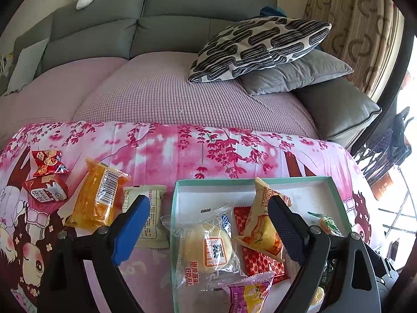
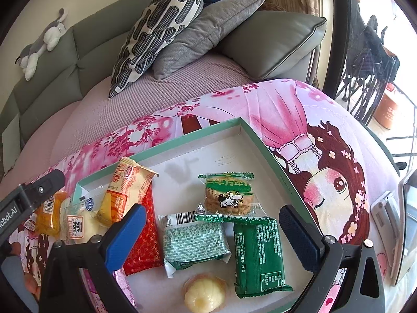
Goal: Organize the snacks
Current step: 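Move both tools back over the remaining snacks on the blanket, then grasp the orange translucent pack with left while right grasps the cream-coloured pack, then lift and carry the orange pack and cream pack toward the tray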
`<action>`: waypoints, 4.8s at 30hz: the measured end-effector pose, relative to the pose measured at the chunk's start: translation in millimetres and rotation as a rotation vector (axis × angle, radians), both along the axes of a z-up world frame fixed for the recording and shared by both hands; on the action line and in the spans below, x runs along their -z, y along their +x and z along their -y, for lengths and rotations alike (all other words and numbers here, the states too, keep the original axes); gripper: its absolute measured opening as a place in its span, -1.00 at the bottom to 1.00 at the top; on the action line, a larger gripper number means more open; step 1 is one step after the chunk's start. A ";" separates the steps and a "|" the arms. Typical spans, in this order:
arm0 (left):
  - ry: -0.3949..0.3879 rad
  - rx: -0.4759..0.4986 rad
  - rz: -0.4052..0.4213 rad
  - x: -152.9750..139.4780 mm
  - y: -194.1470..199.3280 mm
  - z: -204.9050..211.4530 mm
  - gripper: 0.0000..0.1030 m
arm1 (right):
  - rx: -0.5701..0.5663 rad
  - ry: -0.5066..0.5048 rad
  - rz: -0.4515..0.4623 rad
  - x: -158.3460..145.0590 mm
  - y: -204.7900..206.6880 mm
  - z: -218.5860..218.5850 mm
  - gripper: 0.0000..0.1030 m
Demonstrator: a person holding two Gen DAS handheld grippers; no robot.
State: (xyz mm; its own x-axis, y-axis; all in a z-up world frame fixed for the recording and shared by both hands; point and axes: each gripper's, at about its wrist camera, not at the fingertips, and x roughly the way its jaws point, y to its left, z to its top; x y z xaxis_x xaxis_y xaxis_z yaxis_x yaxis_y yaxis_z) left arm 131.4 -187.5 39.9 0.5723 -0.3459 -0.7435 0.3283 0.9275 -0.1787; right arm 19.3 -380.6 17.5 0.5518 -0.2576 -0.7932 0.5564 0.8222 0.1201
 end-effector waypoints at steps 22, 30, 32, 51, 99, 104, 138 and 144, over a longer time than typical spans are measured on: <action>0.190 -0.127 -0.009 13.6 -19.1 -96.5 0.79 | -0.113 -0.016 0.044 -27.6 -8.1 -53.3 1.00; 0.194 -0.275 -0.050 26.2 -8.7 -152.5 0.79 | -0.223 0.004 0.055 -27.8 12.9 -94.0 1.00; 0.193 -0.314 -0.057 27.8 -6.5 -166.1 0.79 | -0.253 0.007 0.048 -25.9 18.9 -106.0 1.00; 0.147 -0.481 -0.104 38.2 1.3 -239.6 0.79 | -0.472 0.044 0.014 -3.9 54.3 -195.5 1.00; -0.123 -0.061 -0.314 84.5 96.0 -139.7 -0.14 | -0.530 -0.033 -0.102 43.6 151.5 -214.7 0.23; -0.119 -0.114 -0.298 83.1 88.4 -154.1 -0.14 | -0.544 -0.033 -0.112 44.5 152.9 -216.8 0.22; -0.186 -0.218 -0.270 77.6 43.0 -191.3 -0.17 | -0.522 -0.081 -0.070 21.9 110.3 -227.6 0.05; -0.186 -0.224 -0.254 66.1 25.4 -195.7 -0.18 | -0.510 -0.078 -0.049 10.7 84.5 -227.8 0.05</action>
